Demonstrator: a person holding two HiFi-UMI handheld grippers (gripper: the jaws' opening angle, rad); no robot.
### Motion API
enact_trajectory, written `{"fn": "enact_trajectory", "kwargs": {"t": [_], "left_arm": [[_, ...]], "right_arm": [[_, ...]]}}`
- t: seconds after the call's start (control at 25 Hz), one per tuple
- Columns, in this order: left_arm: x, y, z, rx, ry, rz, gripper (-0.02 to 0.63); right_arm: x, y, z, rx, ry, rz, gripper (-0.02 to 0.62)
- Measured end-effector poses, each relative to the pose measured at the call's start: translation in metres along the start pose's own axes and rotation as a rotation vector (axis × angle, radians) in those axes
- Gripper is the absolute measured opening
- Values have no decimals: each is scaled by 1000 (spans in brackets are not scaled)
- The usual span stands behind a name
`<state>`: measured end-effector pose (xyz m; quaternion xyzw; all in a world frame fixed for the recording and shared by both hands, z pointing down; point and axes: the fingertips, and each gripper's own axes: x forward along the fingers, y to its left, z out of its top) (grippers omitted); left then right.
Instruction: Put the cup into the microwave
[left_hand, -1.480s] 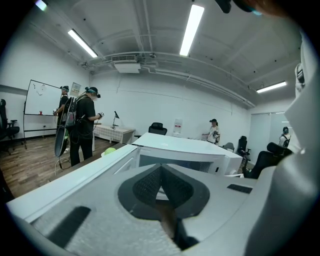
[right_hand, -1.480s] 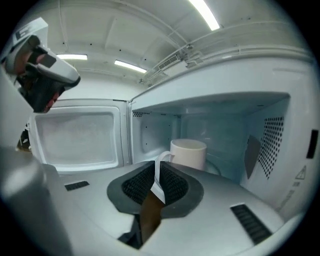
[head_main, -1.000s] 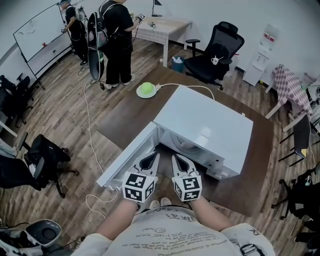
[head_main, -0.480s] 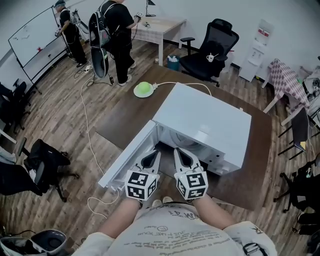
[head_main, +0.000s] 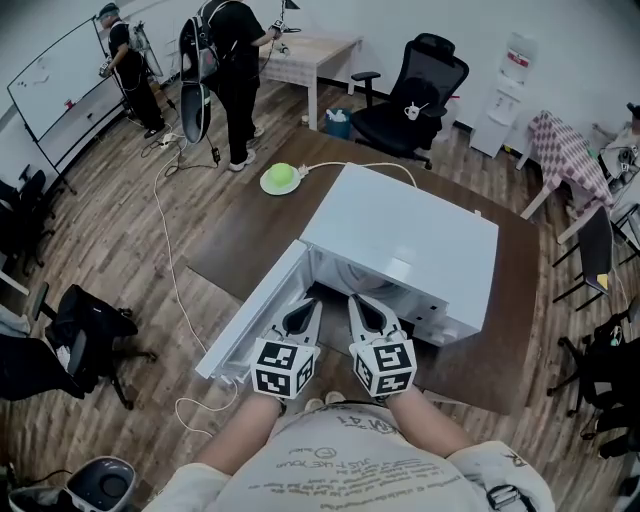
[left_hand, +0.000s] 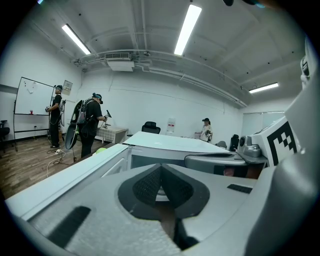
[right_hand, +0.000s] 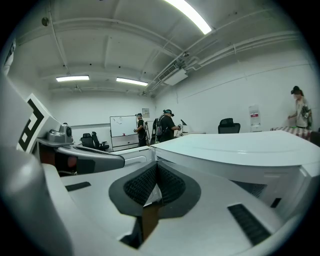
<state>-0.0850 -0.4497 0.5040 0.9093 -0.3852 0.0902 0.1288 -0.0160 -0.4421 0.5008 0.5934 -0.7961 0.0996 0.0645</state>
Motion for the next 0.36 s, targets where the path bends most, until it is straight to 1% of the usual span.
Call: {"fn": "enact_trajectory", "kwargs": {"t": [0.16,0.36], "left_arm": [[1,-1,-2,2,1,-7,13],[1,-2,-5,17,1,-9,14]], "right_arm": [[0,1,-2,-20,1,-1,15],[-2,1,-5,-19,4,-5,15]]}}
